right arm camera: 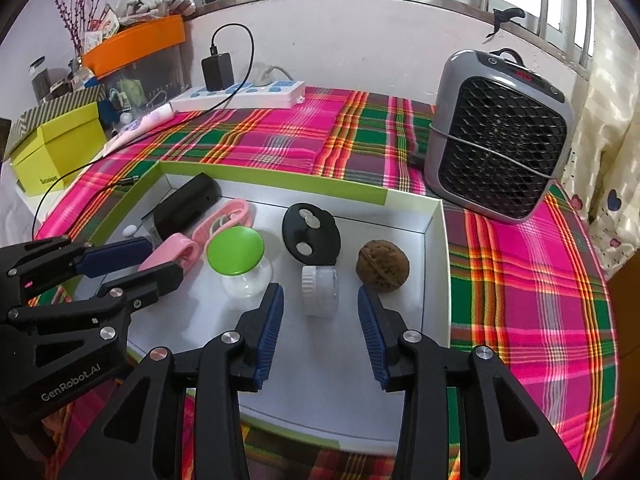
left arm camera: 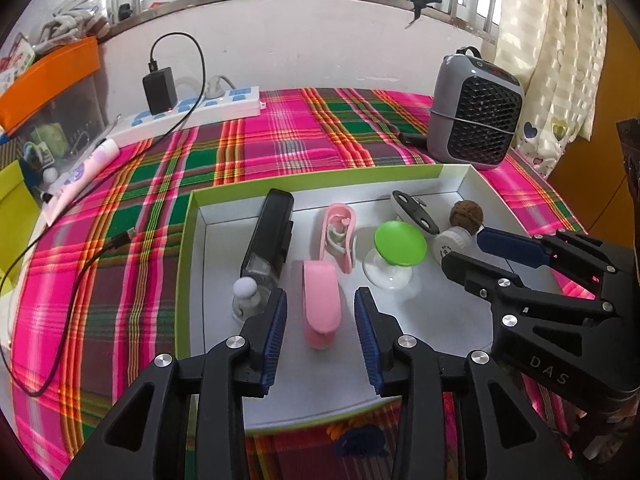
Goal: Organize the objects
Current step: 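Open the left tool releasing the pink clip while the right releases the white jar, then close the left tool on the blue-orange toy while the right tool closes on the walnut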
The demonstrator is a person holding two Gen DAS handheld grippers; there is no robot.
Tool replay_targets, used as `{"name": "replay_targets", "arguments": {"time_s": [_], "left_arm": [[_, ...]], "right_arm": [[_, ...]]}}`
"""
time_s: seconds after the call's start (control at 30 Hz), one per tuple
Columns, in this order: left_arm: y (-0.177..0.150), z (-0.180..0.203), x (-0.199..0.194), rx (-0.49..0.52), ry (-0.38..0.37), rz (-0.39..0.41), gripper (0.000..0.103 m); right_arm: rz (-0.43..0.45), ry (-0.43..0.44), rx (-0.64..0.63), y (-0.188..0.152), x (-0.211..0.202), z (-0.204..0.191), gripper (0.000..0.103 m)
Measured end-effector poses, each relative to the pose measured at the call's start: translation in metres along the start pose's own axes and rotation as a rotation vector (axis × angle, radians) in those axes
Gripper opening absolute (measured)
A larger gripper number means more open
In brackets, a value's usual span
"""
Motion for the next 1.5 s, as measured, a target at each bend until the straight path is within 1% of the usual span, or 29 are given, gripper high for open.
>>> {"name": "replay_targets", "arguments": {"time_s": [0.27, 0.67, 0.93, 1.17, 1.33, 1.5], "left_arm": [[-0.009, 0.004, -0.017, 0.007, -0.005, 0.029, 0.036], [-0.025, 0.006, -0.045, 0.006, -0.002, 0.076, 0.036], [-0.043, 0.005, -0.06, -0.006, -0.007, 0.09, 0.036], [-0.059, -0.005, -0.064, -0.035, -0.011, 0.078, 0.036], [-0.066, -0.01, -0.064, -0.057, -0.031, 0.076, 0.036], [-0.074, -0.014, -0.059, -0.069, -0.032, 0.061, 0.036]], "right_arm": [[0.024, 0.007, 0.011, -0.007, -0.013, -0.004, 0.04], [0.067, 0.019, 0.028, -0.023, -0.038, -0.011, 0.04], [0.091, 0.041, 0.001, -0.04, -0.057, -0.026, 0.04], [0.081, 0.07, -0.016, -0.056, -0.062, -0.037, 0.04], [0.062, 0.109, -0.031, -0.067, -0.059, -0.05, 0.04], [0.038, 0.155, -0.078, -0.076, -0.055, -0.068, 0.04]]}}
Point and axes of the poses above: each gripper's, at about its wrist camera, not at the fingertips, and x roughly the way its jaws point, z to its right, y to its top, the point moved 10 cm from there along x, roughly the way its jaws point, and after that the axes turned 12 degrees about -z, right-handed, at the moved point
